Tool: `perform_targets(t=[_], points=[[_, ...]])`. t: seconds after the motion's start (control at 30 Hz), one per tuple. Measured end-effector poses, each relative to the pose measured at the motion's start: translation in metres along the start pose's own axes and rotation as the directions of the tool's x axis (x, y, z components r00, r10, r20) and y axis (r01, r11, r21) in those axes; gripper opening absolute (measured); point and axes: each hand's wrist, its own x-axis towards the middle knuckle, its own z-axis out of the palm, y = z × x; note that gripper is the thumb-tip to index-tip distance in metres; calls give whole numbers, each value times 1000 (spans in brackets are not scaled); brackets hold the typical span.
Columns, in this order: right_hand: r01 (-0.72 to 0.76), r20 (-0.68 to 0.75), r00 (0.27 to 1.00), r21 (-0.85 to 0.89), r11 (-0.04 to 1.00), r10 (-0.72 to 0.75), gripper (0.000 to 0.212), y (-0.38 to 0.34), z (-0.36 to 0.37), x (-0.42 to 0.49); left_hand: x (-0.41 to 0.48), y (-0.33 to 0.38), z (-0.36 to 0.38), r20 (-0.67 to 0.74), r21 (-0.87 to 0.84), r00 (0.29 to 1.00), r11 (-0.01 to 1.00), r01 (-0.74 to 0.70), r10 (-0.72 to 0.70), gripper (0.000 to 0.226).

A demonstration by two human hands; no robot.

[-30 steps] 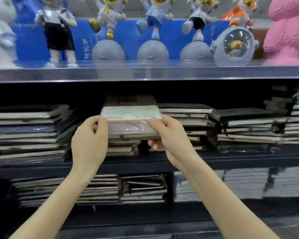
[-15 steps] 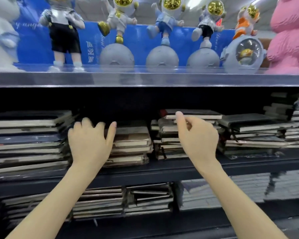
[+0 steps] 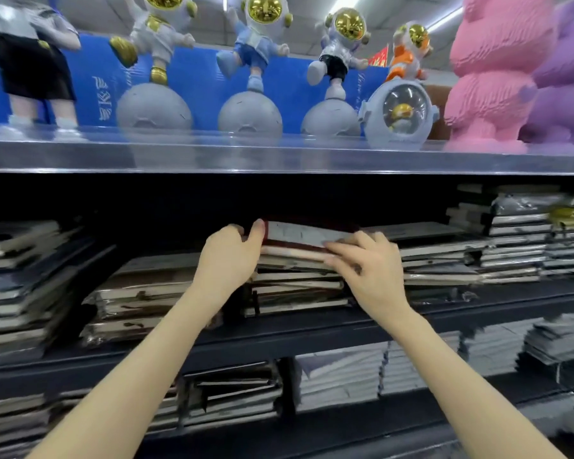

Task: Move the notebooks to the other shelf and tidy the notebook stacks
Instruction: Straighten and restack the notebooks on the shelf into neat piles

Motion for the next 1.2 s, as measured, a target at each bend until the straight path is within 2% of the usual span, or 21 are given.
perform_targets(t=[0.1, 0.13, 0.2, 0.23, 0.3, 0.33, 0.4, 0.43, 0.5, 0.53, 0.57, 0.6, 0.67, 0.87, 0.93, 1.03, 1.07, 1.13, 1.2], points=[[70, -55, 996, 63, 996, -66, 29, -1, -15, -21, 5, 4, 5, 81, -188, 987, 970, 154, -141, 60], [86, -51, 995, 85, 993, -82, 28, 0, -19, -25, 4, 6, 7, 153, -258, 973, 943, 209, -174, 55], [89, -13, 996, 163, 983, -88, 29, 4, -30, -29, -6, 15, 11, 272, -391, 944, 875, 285, -186, 25], [41, 13, 999, 245, 969, -45, 30, 5, -38, -32, -13, 19, 13, 282, -437, 941, 848, 299, -187, 14], [-144, 50, 989, 429, 892, 136, 37, 2, -53, -39, -27, 21, 17, 261, -508, 945, 803, 310, -200, 13], [-243, 58, 968, 455, 856, 244, 42, 3, -57, -43, -36, 21, 17, 259, -552, 945, 772, 314, -199, 14], [-466, 135, 884, 351, 812, 448, 43, 7, -60, -48, -55, 18, 16, 272, -604, 944, 730, 318, -187, 20], [-583, 258, 812, 316, 748, 524, 47, 9, -61, -49, -64, 16, 15, 273, -616, 945, 722, 316, -181, 26], [-775, 559, 629, 402, 487, 540, 54, 9, -60, -48, -76, 10, 13, 276, -609, 946, 731, 307, -168, 39], [-816, 652, 578, 460, 351, 491, 49, 7, -60, -48, -79, 6, 12, 280, -599, 945, 738, 310, -170, 43], [-807, 673, 589, 517, 285, 447, 37, 2, -61, -48, -81, 3, 9, 288, -586, 941, 745, 318, -175, 46], [-778, 649, 625, 565, 275, 434, 29, -4, -64, -48, -82, 0, 7, 298, -571, 937, 754, 326, -180, 49], [-726, 588, 675, 636, 261, 446, 29, -13, -66, -52, -85, -2, 1, 306, -547, 934, 769, 330, -184, 52], [-666, 556, 717, 724, 180, 420, 33, -43, -76, -43, -95, 6, -32, 224, -550, 964, 797, 249, -146, 37], [-682, 581, 705, 712, 166, 406, 28, -58, -74, -33, -94, 5, -52, 173, -527, 974, 821, 219, -149, 26], [-738, 654, 642, 668, 92, 400, 18, -85, -59, -18, -89, -8, -84, 106, -453, 985, 875, 170, -136, 12], [-754, 676, 623, 653, 70, 394, 18, -96, -51, -14, -87, -16, -95, 89, -447, 984, 877, 177, -153, 17], [-769, 702, 595, 639, 21, 391, 24, -120, -30, -6, -85, -37, -118, 43, -475, 975, 854, 210, -216, 41], [-761, 711, 591, 648, -28, 381, 33, -147, -9, 3, -89, -55, -141, -36, -481, 968, 854, 200, -247, 56]])
